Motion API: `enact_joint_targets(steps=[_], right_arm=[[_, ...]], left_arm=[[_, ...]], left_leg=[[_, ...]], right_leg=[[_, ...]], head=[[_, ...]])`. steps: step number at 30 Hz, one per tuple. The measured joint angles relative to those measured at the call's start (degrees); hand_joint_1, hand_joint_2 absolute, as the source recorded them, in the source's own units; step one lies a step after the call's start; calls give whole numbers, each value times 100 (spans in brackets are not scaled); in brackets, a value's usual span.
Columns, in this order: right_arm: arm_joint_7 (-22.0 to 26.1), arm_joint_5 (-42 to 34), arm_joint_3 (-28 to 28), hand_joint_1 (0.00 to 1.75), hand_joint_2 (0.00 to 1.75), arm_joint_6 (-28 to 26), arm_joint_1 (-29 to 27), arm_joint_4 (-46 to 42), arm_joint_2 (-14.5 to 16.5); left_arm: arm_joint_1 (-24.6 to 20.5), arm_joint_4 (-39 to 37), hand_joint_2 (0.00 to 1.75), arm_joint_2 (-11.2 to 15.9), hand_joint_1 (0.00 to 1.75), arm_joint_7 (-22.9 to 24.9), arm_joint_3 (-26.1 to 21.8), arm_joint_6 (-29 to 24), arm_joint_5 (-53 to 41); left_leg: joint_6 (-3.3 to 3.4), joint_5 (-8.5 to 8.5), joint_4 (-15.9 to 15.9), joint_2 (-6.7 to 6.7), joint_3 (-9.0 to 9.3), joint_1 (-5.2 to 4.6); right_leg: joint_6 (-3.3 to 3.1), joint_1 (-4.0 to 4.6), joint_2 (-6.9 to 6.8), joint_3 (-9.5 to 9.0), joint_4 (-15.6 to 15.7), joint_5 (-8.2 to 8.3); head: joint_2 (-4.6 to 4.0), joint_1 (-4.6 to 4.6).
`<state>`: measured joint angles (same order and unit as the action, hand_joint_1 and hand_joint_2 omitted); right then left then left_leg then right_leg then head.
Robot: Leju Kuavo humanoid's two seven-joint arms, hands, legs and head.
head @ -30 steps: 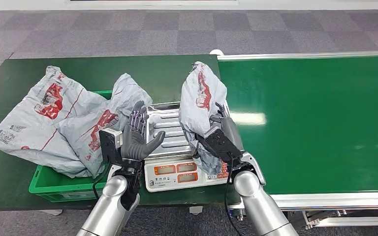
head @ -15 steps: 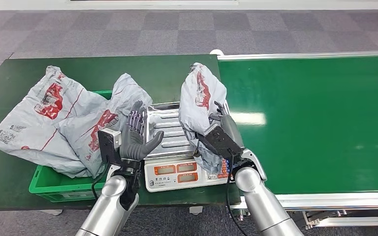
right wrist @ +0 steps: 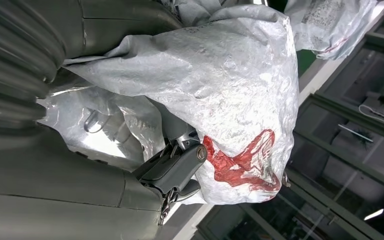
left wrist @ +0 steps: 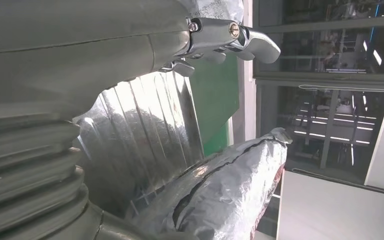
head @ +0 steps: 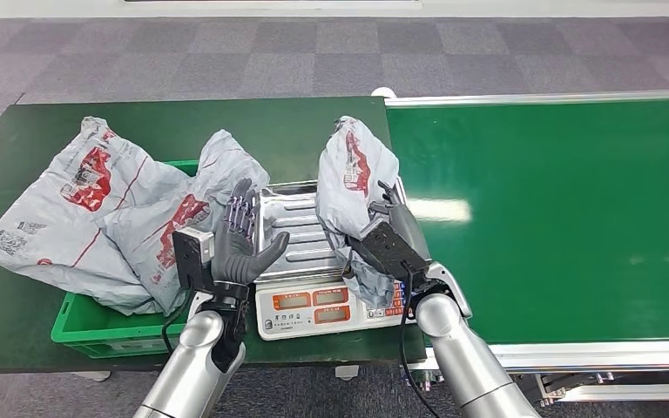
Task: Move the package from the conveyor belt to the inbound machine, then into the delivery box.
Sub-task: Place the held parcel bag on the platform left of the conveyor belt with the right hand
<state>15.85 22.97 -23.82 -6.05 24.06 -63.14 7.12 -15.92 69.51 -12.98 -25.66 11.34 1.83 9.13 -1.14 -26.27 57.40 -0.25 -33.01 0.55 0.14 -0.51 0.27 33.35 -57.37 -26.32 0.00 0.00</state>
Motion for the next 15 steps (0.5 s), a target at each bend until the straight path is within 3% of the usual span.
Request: enact_joint_targets(steps=[4, 9, 15], right_arm=[[2, 4, 0, 0, 0, 11, 0, 6, -4], [2, 56, 1, 0, 0, -32, -1, 6, -16], [-25, 347, 50, 0, 0, -597, -6, 5, -34]], left_arm=[[0, 0, 175, 0, 0, -6, 0, -2, 16], [1, 0, 175, 1, 0, -14, 0, -2, 22], [10, 0, 175, 10, 0, -22, -1, -9, 23]], left_leg=[[0, 0, 0, 0, 0, 0], [0, 0, 0, 0, 0, 0], [0, 0, 0, 0, 0, 0]], right_leg=[[0, 0, 0, 0, 0, 0], [0, 0, 0, 0, 0, 0], [0, 0, 0, 0, 0, 0]], head=[[0, 0], [0, 0], [0, 0]])
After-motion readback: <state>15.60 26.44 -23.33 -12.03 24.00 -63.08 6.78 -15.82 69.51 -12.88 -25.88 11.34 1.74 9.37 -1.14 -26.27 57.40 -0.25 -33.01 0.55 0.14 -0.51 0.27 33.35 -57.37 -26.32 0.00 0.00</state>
